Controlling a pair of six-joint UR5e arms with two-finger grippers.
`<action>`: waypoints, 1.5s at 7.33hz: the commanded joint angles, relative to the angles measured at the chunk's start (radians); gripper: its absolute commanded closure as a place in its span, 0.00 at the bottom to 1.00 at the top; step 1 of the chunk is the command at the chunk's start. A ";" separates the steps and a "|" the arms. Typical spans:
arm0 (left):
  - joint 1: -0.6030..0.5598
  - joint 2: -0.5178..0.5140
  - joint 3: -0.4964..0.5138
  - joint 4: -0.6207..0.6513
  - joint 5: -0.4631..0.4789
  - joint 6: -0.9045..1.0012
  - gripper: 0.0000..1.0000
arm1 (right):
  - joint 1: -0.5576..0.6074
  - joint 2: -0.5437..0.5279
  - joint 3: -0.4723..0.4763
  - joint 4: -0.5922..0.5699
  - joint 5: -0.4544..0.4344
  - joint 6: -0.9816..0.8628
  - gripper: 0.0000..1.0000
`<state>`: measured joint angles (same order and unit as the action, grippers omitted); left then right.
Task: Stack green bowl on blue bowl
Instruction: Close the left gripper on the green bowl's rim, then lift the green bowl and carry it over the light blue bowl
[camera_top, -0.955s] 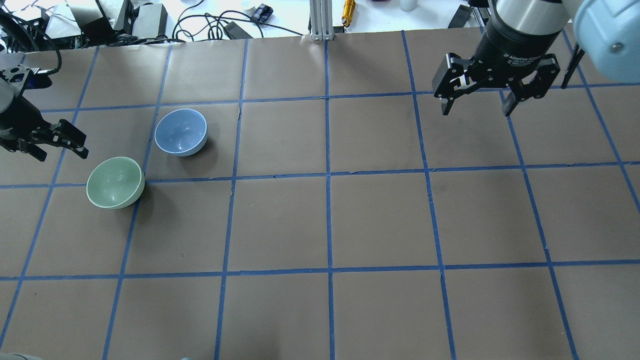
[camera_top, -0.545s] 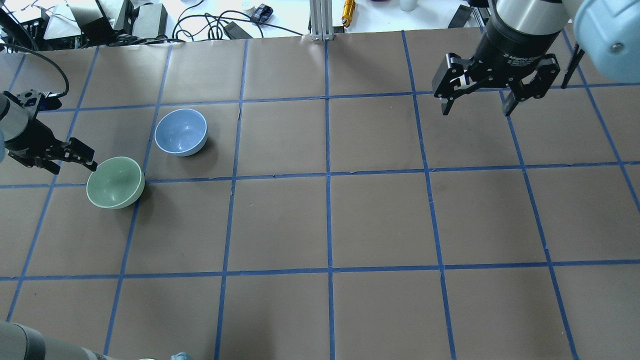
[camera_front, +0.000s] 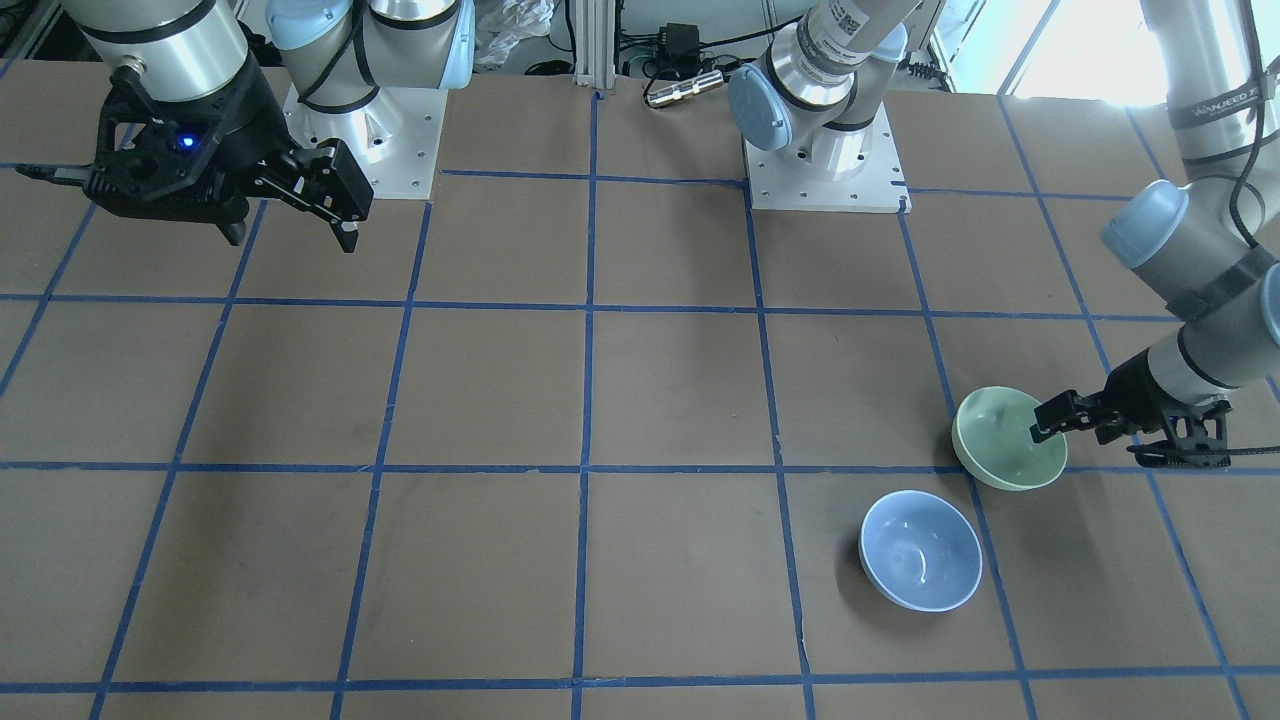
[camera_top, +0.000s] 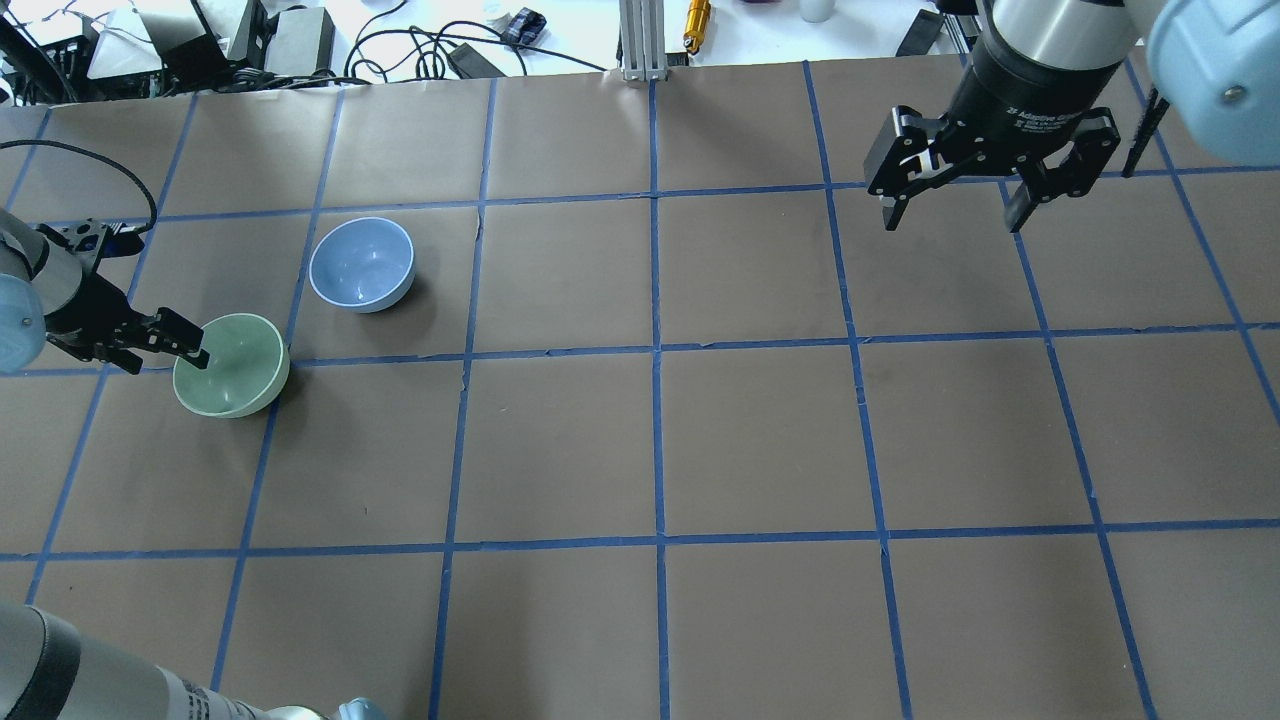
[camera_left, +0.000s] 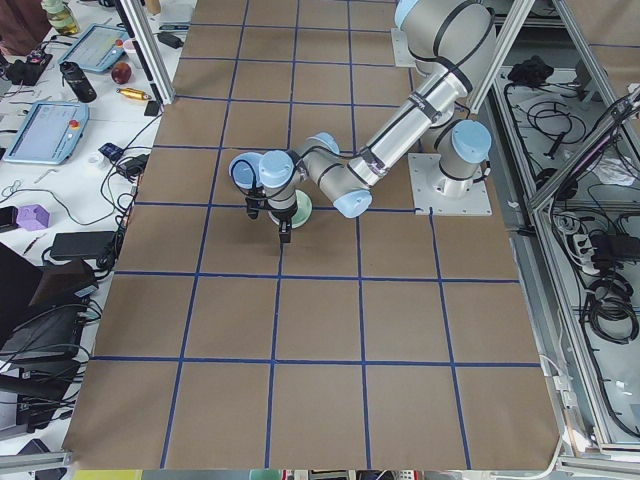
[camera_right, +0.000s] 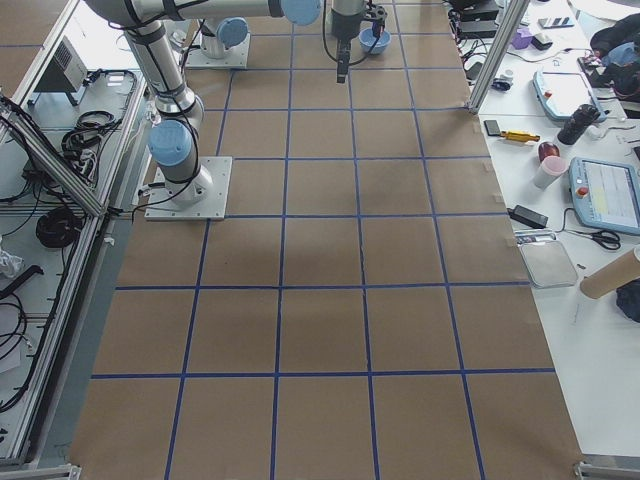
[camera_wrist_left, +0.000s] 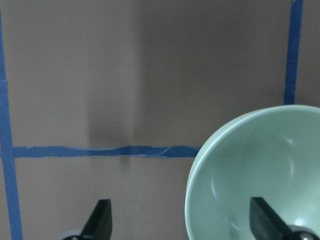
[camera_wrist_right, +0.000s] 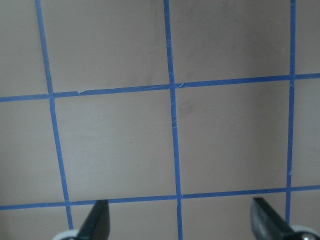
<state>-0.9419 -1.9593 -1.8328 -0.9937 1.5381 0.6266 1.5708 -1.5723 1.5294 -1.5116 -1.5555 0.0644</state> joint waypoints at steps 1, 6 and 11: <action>0.002 -0.004 -0.005 0.001 0.000 0.022 0.73 | 0.000 0.000 0.000 -0.001 0.000 0.000 0.00; 0.006 0.019 0.007 -0.014 -0.004 0.070 1.00 | 0.000 0.000 0.000 0.001 0.000 0.000 0.00; -0.179 0.005 0.233 -0.180 -0.095 -0.147 1.00 | 0.000 0.000 0.000 0.001 0.000 0.000 0.00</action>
<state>-1.0390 -1.9418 -1.6377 -1.1664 1.4514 0.5852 1.5708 -1.5723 1.5294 -1.5110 -1.5554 0.0644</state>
